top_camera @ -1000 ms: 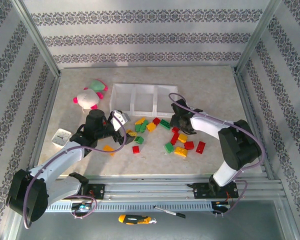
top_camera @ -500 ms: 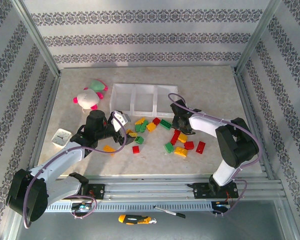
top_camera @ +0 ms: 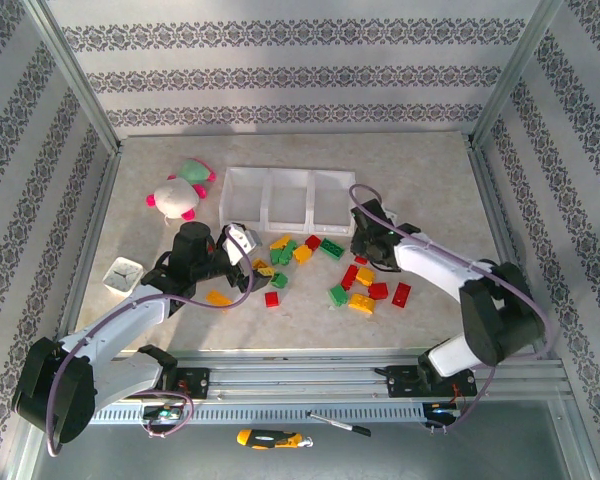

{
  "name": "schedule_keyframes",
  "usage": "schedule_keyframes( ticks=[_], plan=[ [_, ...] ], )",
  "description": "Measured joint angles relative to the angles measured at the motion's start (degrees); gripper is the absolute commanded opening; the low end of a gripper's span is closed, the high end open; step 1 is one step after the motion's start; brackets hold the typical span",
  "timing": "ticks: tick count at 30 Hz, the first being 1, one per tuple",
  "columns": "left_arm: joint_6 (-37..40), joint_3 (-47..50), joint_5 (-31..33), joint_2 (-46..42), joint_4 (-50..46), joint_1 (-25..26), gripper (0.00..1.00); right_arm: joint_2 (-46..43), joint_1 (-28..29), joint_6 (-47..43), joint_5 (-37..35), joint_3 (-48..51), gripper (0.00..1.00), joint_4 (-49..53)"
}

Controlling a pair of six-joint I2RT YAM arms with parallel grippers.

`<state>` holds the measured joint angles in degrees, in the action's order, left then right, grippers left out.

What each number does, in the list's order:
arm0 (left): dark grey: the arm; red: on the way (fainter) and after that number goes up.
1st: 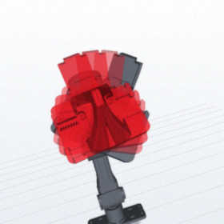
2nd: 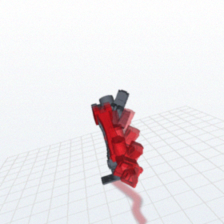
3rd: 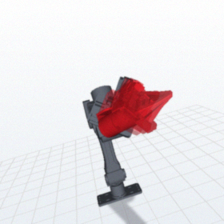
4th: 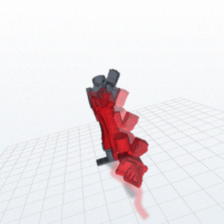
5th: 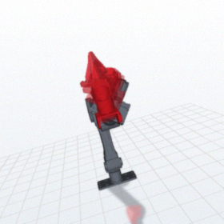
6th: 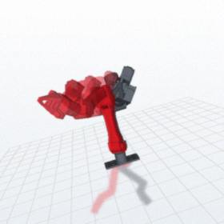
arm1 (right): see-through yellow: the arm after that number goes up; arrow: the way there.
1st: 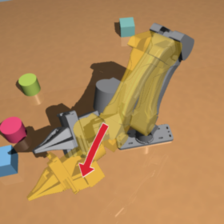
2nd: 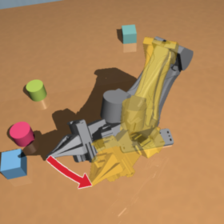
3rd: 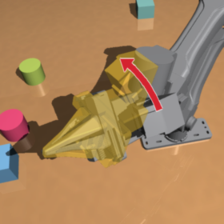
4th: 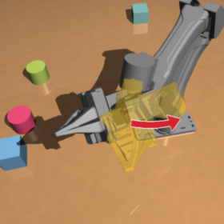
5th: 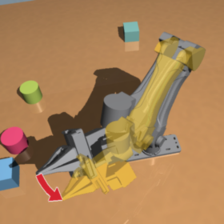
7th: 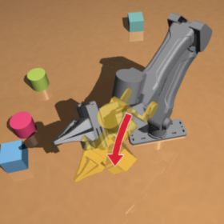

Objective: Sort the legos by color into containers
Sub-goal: Pick up the lego from the center of the table, then place the lego in the container.

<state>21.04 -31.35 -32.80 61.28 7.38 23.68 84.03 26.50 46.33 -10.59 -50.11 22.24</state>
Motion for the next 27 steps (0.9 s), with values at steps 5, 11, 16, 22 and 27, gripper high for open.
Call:
schedule_keyframes(
  ticks=[5, 11, 16, 22, 27],
  plan=[
    [0.0, 0.0, 0.0, 1.4, 1.2, 0.0, 0.99, -3.6, 0.2, -1.3, -0.5, -1.2, 0.32, 0.5],
    [0.0, 0.0, 0.1, 1.6, 1.2, 0.0, 0.99, 3.8, 0.7, -5.9, -0.7, -12.4, 0.32, 1.0],
    [-0.1, 0.0, 1.4, 1.6, 1.2, 0.5, 0.99, 13.9, 1.4, -9.9, -1.0, -23.1, 0.32, 0.7],
    [-1.0, 0.0, 1.5, 1.6, 1.5, 0.7, 0.99, 24.5, 1.4, -13.0, -1.4, -32.1, 0.34, 0.9],
    [-2.7, 0.4, 1.5, 1.6, 3.1, 0.7, 0.99, 29.2, 1.4, -14.3, -1.5, -35.6, 0.46, 1.7]
  ],
)
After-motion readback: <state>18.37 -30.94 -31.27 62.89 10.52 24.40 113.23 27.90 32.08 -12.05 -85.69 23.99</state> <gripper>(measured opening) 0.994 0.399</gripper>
